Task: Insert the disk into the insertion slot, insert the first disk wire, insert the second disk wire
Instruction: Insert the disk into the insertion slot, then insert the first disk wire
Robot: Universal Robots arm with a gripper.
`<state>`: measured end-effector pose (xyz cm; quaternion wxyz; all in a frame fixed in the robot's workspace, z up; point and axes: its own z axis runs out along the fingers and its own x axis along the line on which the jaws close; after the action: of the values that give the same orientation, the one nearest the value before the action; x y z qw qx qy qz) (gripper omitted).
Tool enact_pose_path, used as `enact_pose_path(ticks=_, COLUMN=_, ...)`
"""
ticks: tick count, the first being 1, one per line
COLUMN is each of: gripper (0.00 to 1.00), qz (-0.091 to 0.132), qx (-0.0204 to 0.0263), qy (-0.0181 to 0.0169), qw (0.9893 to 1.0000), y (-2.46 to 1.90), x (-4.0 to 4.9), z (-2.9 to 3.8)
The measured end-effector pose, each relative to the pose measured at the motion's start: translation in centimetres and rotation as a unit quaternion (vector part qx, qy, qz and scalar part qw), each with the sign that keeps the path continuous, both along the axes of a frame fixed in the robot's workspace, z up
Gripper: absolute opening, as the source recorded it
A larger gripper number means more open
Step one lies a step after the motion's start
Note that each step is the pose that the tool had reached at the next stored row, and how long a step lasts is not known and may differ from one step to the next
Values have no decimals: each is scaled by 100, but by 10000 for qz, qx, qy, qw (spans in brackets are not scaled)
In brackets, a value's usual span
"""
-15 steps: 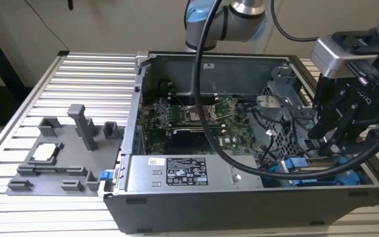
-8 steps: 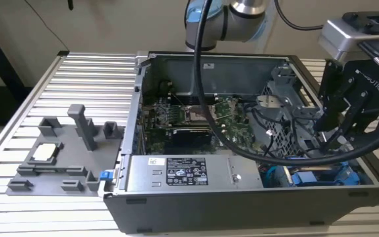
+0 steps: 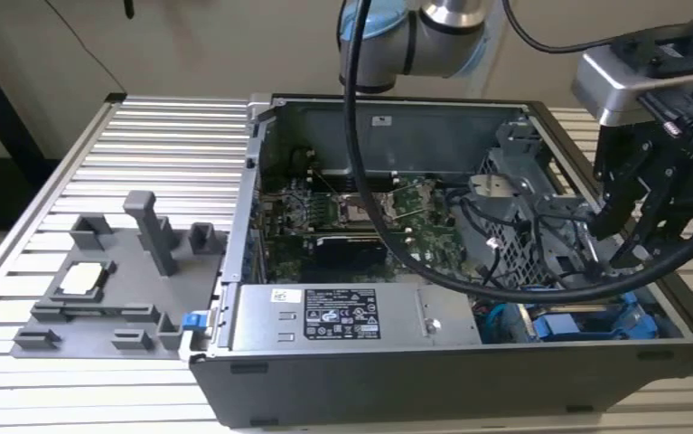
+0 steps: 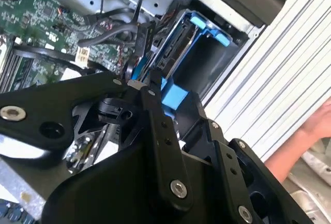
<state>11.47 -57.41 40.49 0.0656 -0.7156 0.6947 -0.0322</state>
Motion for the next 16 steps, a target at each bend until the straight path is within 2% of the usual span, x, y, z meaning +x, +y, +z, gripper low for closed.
enact_pose_path(ticks=1, gripper=40, qz=1, qx=7, qy=-77, qw=10000, y=6, x=-4, z=-2)
enact_pose_path(ticks=2, gripper=40, qz=7, qx=7, qy=-118, qw=9999, y=28, x=-6, z=-7)
enact_pose_path(ticks=5, gripper=40, qz=93, qx=5, qy=-145, qw=9999, y=103, x=-11, z=-22)
enact_pose_path(ticks=7, gripper=40, qz=135, qx=5, qy=-194, qw=9997, y=142, x=-11, z=-26)
enact_pose_path(ticks=13, gripper=40, qz=280, qx=5, qy=-436, qw=9987, y=223, x=-11, z=-54)
enact_pose_path(ticks=16, gripper=40, qz=353, qx=5, qy=-543, qw=9979, y=258, x=-14, z=-78)
